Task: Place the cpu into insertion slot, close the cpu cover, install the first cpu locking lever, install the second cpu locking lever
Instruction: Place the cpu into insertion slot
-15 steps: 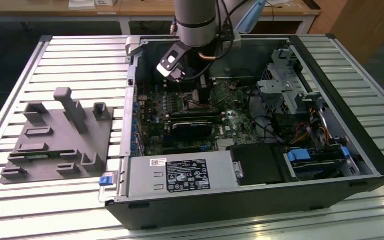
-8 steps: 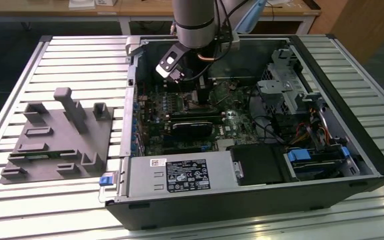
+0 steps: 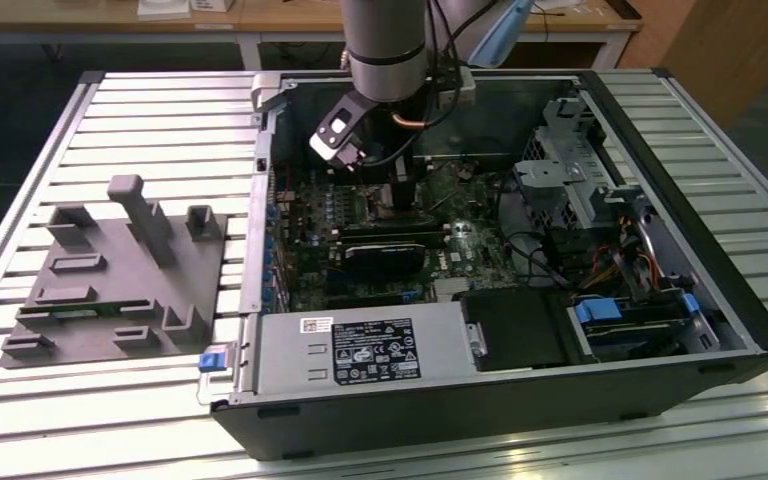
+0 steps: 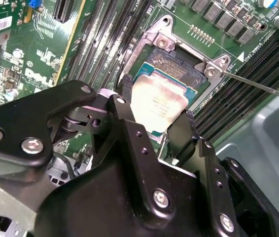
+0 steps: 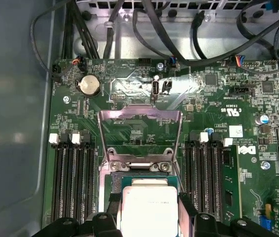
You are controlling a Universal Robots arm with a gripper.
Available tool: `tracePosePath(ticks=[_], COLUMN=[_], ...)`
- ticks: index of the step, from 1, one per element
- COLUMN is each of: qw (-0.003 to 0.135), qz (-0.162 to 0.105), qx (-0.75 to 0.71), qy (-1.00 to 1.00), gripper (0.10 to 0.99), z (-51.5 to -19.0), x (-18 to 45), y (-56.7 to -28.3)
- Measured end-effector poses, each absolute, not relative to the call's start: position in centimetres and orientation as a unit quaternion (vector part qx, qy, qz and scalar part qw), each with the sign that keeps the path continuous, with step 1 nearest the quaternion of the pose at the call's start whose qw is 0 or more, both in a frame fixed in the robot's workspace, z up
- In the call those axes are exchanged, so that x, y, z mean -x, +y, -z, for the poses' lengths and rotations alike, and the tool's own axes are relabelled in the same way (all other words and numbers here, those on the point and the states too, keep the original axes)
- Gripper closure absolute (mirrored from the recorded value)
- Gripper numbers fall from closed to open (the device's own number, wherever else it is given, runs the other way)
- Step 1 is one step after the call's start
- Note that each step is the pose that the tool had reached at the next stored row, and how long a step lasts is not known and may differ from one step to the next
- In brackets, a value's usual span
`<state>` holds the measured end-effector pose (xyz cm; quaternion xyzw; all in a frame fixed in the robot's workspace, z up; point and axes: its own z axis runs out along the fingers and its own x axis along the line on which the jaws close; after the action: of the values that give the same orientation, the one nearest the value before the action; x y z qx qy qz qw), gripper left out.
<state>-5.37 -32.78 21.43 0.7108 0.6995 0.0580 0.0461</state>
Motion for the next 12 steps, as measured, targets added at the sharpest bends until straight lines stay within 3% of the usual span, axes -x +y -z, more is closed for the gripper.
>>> tracePosePath(ticks=[5, 8, 12], qw=[0.046, 0.033, 0.031], qz=[-0.058, -0.045, -0.043], qx=[-0.711, -0.712, -0.712], qy=[0.700, 0.700, 0.700], gripper=[0.545, 0.545, 0.545], z=[-21.39, -21.32, -21.33], x=[5.37, 5.36, 5.37], y=[-32.78, -32.78, -32.78])
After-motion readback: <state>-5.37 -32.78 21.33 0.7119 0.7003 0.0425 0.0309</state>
